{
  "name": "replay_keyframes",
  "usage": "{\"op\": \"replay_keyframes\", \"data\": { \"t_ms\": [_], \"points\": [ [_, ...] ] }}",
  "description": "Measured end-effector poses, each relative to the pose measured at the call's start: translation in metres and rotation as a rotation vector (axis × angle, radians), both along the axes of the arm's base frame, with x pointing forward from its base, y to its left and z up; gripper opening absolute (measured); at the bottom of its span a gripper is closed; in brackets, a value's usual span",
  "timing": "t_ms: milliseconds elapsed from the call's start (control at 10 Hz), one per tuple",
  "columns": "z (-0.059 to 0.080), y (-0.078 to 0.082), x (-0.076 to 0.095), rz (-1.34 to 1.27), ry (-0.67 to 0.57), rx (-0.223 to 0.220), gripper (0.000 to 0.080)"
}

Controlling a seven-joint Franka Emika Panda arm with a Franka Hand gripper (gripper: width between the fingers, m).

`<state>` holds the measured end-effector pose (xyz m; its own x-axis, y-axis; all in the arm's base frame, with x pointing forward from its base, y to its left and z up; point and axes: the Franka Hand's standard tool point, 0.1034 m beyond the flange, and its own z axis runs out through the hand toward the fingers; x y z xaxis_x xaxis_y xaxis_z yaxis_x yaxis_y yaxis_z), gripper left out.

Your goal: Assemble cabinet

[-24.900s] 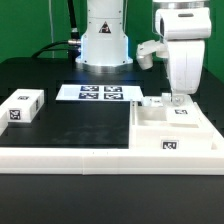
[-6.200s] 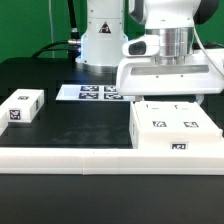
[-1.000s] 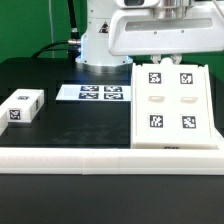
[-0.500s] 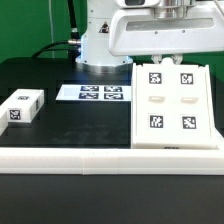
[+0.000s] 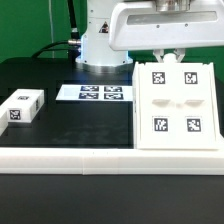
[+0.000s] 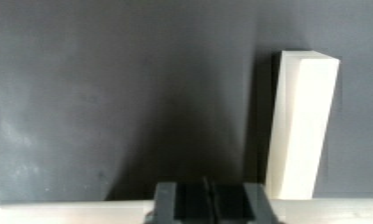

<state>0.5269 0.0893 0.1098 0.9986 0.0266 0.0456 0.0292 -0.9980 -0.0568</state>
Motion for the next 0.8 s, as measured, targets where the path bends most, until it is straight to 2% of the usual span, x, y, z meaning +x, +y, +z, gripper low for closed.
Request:
{"op": "replay_keyframes", "data": {
  "t_ms": [600, 800],
  "points": [
    [-0.0038, -0.0023, -0.0045, 0.005, -0.001, -0.002, 0.0002],
    [0.0033, -0.0089, -0.0004, 0.016, 0.002, -0.003, 0.0002]
  ]
}}
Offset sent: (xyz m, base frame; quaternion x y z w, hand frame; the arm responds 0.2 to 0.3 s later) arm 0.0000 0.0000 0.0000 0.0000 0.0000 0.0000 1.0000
